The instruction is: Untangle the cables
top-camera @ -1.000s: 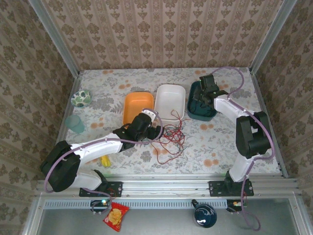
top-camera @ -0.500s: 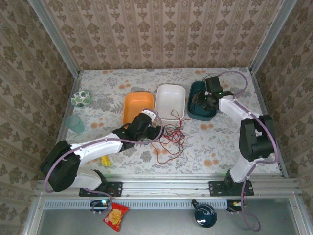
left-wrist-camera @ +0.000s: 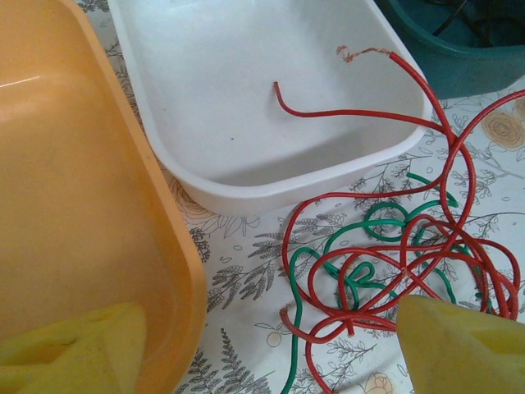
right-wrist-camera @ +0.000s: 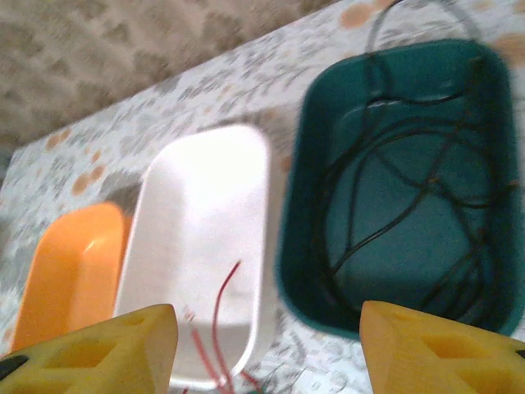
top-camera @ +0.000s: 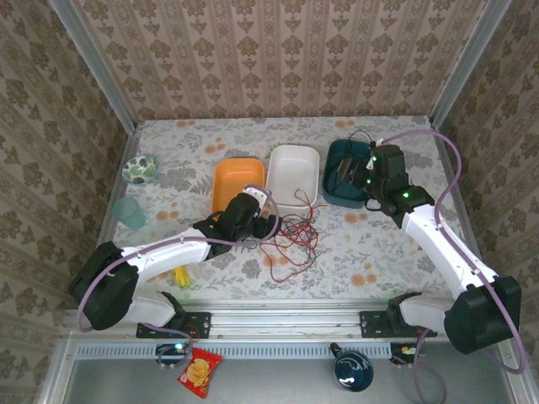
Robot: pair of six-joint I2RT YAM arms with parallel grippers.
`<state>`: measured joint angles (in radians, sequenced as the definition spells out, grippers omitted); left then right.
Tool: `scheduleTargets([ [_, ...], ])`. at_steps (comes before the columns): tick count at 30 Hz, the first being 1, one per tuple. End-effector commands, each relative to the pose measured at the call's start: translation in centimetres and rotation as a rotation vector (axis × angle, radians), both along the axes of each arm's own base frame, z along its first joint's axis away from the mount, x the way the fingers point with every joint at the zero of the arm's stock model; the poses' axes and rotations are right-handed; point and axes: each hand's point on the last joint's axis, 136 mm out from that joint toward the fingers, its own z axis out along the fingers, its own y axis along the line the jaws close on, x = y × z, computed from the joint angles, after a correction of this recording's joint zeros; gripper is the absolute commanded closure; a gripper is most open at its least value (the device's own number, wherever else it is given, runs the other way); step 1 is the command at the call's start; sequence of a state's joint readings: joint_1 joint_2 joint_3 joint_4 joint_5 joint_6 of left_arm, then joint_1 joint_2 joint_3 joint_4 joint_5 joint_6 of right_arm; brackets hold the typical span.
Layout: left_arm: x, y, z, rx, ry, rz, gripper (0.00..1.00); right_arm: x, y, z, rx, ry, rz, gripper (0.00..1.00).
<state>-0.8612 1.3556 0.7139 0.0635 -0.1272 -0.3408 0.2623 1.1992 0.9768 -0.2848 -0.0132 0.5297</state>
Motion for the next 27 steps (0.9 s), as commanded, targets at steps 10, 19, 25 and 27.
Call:
scheduleTargets([
  [10,-0.2,-1.2,0.3,0.027,-0.018,-0.049,0.21,-3.7,10.8,-9.4,-0.004,0.294,0.407,0.46],
  [19,-0.7,-2.1,-0.4,0.036,-0.007,-0.067,0.21,-2.1,9.9,-10.2,-0.077,0.301,0.346,0.49],
  [25,-0.5,-2.2,-0.5,0.035,-0.008,-0.066,0.21,-0.9,10.3,-10.2,-0.11,0.307,0.363,0.52],
  [27,-0.7,-2.2,-0.6,0.038,-0.005,-0.068,0.21,-0.7,10.2,-10.4,-0.129,0.322,0.361,0.53],
])
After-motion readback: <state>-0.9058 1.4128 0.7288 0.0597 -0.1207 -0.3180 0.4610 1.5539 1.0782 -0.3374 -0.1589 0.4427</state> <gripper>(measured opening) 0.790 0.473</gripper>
